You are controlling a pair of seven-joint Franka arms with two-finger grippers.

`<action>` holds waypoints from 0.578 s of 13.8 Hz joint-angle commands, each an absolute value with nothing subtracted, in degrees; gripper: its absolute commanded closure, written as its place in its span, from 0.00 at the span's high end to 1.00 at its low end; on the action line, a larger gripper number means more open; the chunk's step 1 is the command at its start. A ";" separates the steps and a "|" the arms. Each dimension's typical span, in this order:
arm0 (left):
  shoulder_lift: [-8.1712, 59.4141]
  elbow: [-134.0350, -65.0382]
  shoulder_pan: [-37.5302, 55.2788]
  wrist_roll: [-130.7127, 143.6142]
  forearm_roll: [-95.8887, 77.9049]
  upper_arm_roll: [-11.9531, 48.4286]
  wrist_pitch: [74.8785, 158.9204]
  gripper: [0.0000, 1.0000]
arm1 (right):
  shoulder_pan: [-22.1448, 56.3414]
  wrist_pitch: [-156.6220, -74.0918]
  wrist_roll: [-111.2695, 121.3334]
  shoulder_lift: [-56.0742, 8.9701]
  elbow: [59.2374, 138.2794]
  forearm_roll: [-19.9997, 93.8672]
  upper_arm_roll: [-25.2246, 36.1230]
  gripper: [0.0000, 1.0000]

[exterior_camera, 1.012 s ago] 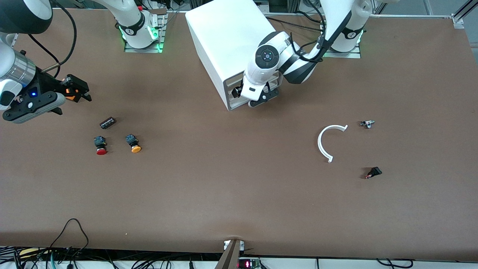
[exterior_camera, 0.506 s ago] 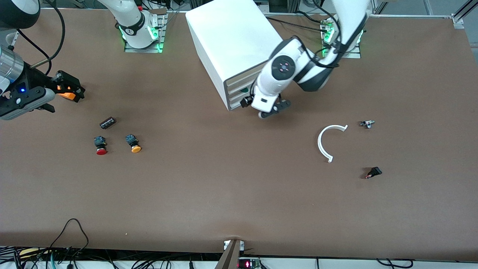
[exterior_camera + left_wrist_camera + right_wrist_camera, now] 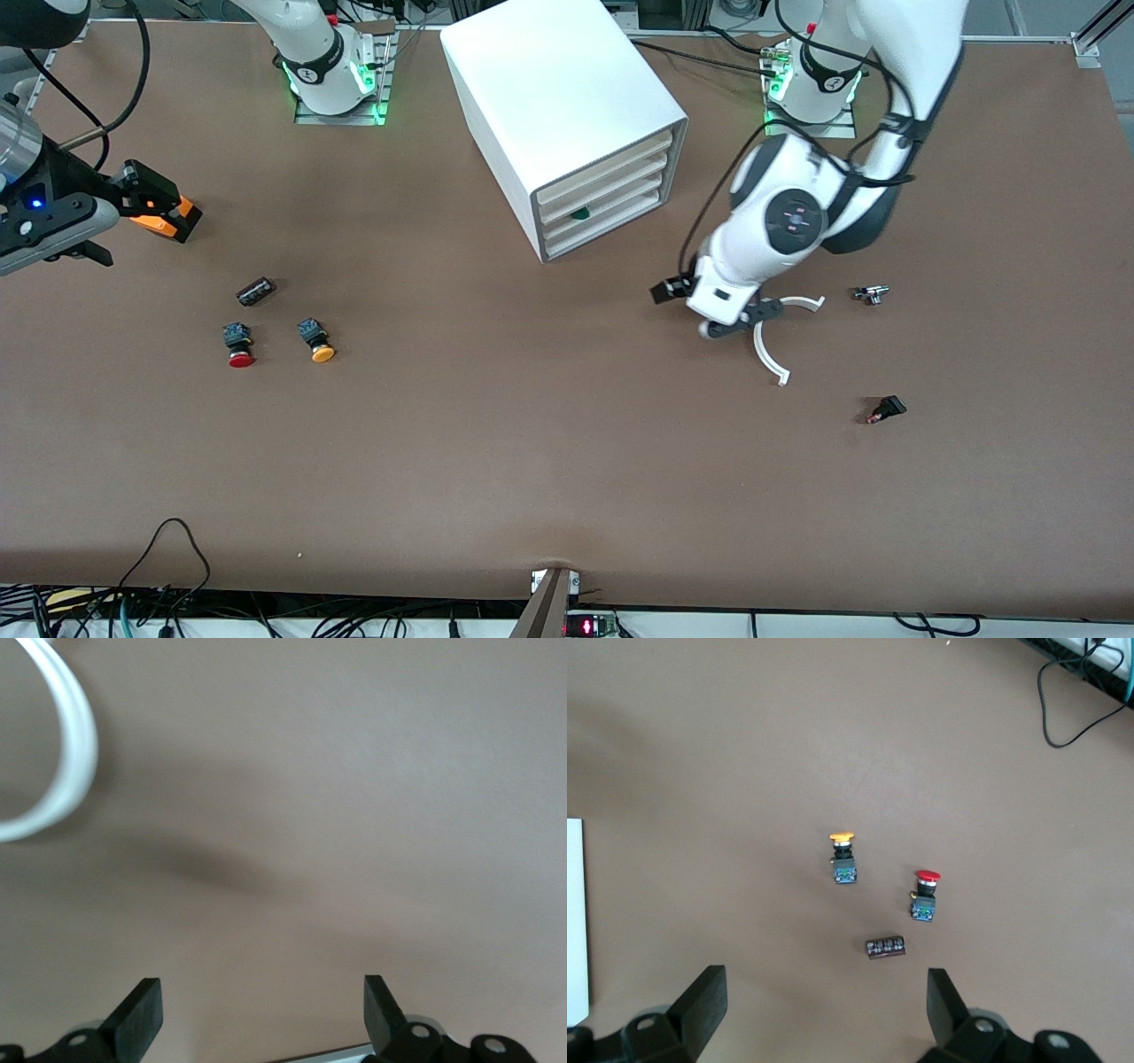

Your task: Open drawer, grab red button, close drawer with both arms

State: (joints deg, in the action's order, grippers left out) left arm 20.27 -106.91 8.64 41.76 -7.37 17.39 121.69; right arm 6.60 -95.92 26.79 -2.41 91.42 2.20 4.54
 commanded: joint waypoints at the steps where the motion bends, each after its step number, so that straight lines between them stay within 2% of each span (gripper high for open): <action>1: 15.91 -106.62 6.34 34.22 -8.26 15.47 115.68 1.00 | 5.71 -95.10 26.72 -2.81 89.65 1.49 4.13 1.00; 8: 6.96 -105.47 0.62 20.85 -8.17 9.86 102.15 1.00 | 4.48 -95.19 26.28 -3.16 89.65 2.11 4.31 1.00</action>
State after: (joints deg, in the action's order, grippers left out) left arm 10.45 -105.25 1.79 24.74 -7.37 11.29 105.99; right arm 5.34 -96.00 26.74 -2.62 90.89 2.11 4.73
